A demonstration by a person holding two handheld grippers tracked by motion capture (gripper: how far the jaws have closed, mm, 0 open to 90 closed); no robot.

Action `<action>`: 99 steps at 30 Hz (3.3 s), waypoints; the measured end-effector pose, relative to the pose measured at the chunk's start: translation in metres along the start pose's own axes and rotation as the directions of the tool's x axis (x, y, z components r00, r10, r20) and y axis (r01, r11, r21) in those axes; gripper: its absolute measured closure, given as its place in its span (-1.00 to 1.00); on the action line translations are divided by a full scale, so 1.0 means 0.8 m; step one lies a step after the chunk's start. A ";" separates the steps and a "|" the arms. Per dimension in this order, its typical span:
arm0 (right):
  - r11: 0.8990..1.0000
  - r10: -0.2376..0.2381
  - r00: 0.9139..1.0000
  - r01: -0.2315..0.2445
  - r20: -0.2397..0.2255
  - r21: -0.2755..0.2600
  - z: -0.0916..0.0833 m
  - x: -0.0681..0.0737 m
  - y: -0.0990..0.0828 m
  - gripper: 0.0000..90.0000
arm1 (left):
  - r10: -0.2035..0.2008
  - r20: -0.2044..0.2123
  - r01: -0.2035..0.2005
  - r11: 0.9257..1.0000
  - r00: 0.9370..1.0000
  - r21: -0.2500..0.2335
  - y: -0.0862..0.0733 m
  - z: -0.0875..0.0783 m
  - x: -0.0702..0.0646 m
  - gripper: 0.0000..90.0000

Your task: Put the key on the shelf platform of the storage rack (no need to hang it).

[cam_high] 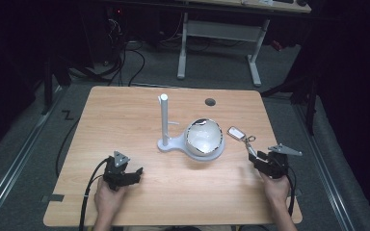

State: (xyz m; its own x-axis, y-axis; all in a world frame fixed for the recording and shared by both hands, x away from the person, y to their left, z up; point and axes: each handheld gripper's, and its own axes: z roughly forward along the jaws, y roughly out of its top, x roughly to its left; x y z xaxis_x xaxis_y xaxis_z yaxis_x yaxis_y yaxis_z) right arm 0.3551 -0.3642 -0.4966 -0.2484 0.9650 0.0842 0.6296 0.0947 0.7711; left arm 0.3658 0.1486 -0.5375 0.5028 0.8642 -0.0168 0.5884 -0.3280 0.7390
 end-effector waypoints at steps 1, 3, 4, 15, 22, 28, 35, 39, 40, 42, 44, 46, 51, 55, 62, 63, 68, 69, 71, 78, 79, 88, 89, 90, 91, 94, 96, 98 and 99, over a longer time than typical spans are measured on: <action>1.000 0.000 1.000 0.000 0.003 -0.004 0.002 -0.002 0.005 0.23 | 0.000 0.000 0.000 1.000 1.000 0.000 0.000 0.000 0.000 -0.50; 1.000 -0.003 1.000 0.003 0.007 0.004 0.004 -0.005 0.009 0.23 | 0.000 0.000 0.000 1.000 1.000 0.000 0.000 0.000 0.000 -0.50; 1.000 -0.003 1.000 0.002 0.007 0.006 0.005 -0.005 0.012 0.23 | 0.000 0.000 0.000 1.000 1.000 0.000 0.000 0.000 0.000 -0.50; 0.999 -0.023 1.000 0.022 0.016 0.028 0.017 -0.008 0.038 0.23 | 0.000 0.000 0.000 1.000 1.000 0.000 0.000 0.000 0.000 -0.50; 0.999 -0.020 1.000 0.019 0.015 0.031 0.028 -0.011 0.055 0.23 | 0.000 0.000 0.000 1.000 1.000 0.000 0.000 0.000 0.000 -0.50; 0.998 -0.021 1.000 0.020 0.015 0.056 0.037 -0.011 0.060 0.23 | 0.000 0.001 0.000 1.000 1.000 0.000 0.000 0.000 0.000 -0.50; 0.995 -0.017 0.999 0.014 0.030 0.102 0.058 -0.013 0.065 0.26 | -0.001 0.001 0.001 1.000 1.000 0.000 0.000 0.000 0.000 -0.50; 0.991 -0.015 0.999 0.009 0.044 0.134 0.071 -0.016 0.063 0.28 | -0.001 0.001 0.001 1.000 1.000 -0.001 0.000 0.000 0.000 -0.50; 0.991 -0.015 0.999 0.009 0.044 0.134 0.071 -0.016 0.063 0.28 | 0.000 0.001 0.000 1.000 1.000 0.000 0.000 0.000 0.000 -0.50; 0.988 -0.006 0.999 -0.003 0.053 0.156 0.079 -0.018 0.060 0.30 | -0.001 0.001 0.001 1.000 1.000 0.000 0.000 0.000 0.000 -0.50; 0.987 -0.004 0.999 -0.005 0.055 0.161 0.081 -0.019 0.060 0.30 | -0.001 0.001 0.001 1.000 1.000 -0.001 0.000 0.000 0.000 -0.50; 0.985 0.006 0.998 -0.016 0.058 0.172 0.085 -0.021 0.058 0.31 | -0.001 0.001 0.001 1.000 1.000 -0.001 0.000 0.000 0.000 -0.50; 0.981 0.003 0.997 -0.017 0.073 0.192 0.091 -0.022 0.054 0.31 | -0.001 0.001 0.001 1.000 1.000 -0.001 0.000 0.000 0.000 -0.50; 0.979 -0.004 0.997 -0.012 0.079 0.204 0.094 -0.022 0.052 0.32 | 0.000 0.000 0.000 1.000 1.000 0.000 0.000 0.000 0.000 -0.50; 0.980 -0.014 0.996 -0.004 0.091 0.201 0.093 -0.023 0.048 0.40 | 0.000 0.000 0.000 1.000 1.000 0.000 0.000 0.000 0.000 -0.50; 0.979 -0.027 0.995 0.007 0.095 0.204 0.093 -0.022 0.048 0.42 | 0.000 0.000 0.000 1.000 1.000 0.000 0.000 0.000 0.000 -0.50; 0.976 -0.075 0.993 0.053 0.096 0.213 0.092 -0.017 0.047 0.64 | 0.000 0.000 0.000 1.000 1.000 0.000 0.000 0.000 0.000 -0.50; 0.975 -0.076 0.993 0.054 0.094 0.215 0.092 -0.016 0.048 0.64 | 0.000 0.000 0.000 1.000 1.000 0.000 0.000 0.000 0.000 -0.50; 0.975 -0.077 0.993 0.055 0.094 0.217 0.092 -0.016 0.048 0.65 | 0.000 0.000 0.000 1.000 1.000 0.000 0.000 0.000 0.000 -0.50; 0.977 -0.061 0.995 0.043 0.079 0.209 0.091 -0.019 0.048 0.65 | 0.000 0.000 0.000 1.000 1.000 0.000 0.000 0.000 0.000 -0.50; 0.978 -0.060 0.995 0.044 0.075 0.203 0.089 -0.019 0.048 0.65 | 0.000 0.001 0.000 1.000 1.000 0.000 0.000 0.000 0.000 -0.50; 0.991 -0.030 0.999 0.027 0.021 0.131 0.068 -0.021 0.057 0.65 | 0.000 0.000 0.000 1.000 1.000 0.000 0.000 0.000 0.000 -0.50; 0.992 -0.022 1.000 0.020 0.017 0.128 0.066 -0.022 0.058 0.65 | 0.001 0.000 -0.001 1.000 1.000 0.000 0.000 0.000 0.000 -0.50; 0.994 -0.021 1.000 0.020 0.014 0.111 0.060 -0.024 0.059 0.65 | 0.000 0.000 0.000 1.000 1.000 0.000 0.000 0.000 0.000 -0.50; 0.994 -0.024 1.000 0.023 0.014 0.103 0.058 -0.024 0.060 0.65 | 0.001 0.000 -0.001 1.000 1.000 0.000 0.000 0.000 0.000 -0.50; 0.996 -0.018 1.000 0.017 0.004 0.085 0.051 -0.024 0.062 0.65 | 0.001 0.000 -0.001 1.000 1.000 0.000 0.000 0.000 0.000 -0.50; 0.998 -0.013 1.000 0.014 -0.007 0.063 0.044 -0.025 0.064 0.65 | 0.001 0.000 -0.001 1.000 1.000 0.000 0.000 0.000 0.000 -0.50; 0.998 -0.021 1.000 0.021 -0.005 0.052 0.039 -0.025 0.066 0.65 | 0.000 0.000 0.000 1.000 1.000 0.000 0.000 0.000 0.000 -0.50; 0.999 -0.031 1.000 0.031 -0.006 0.044 0.033 -0.025 0.067 0.65 | 0.000 0.000 0.000 1.000 1.000 0.000 0.000 0.000 0.000 -0.50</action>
State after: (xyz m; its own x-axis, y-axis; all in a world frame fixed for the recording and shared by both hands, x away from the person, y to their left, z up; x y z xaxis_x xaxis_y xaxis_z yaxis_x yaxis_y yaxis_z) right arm 0.4131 -0.3716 -0.4736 -0.2717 0.9603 0.0640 0.6532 0.1352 0.7450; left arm 0.3659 0.1485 -0.5375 0.5033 0.8639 -0.0168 0.5882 -0.3284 0.7391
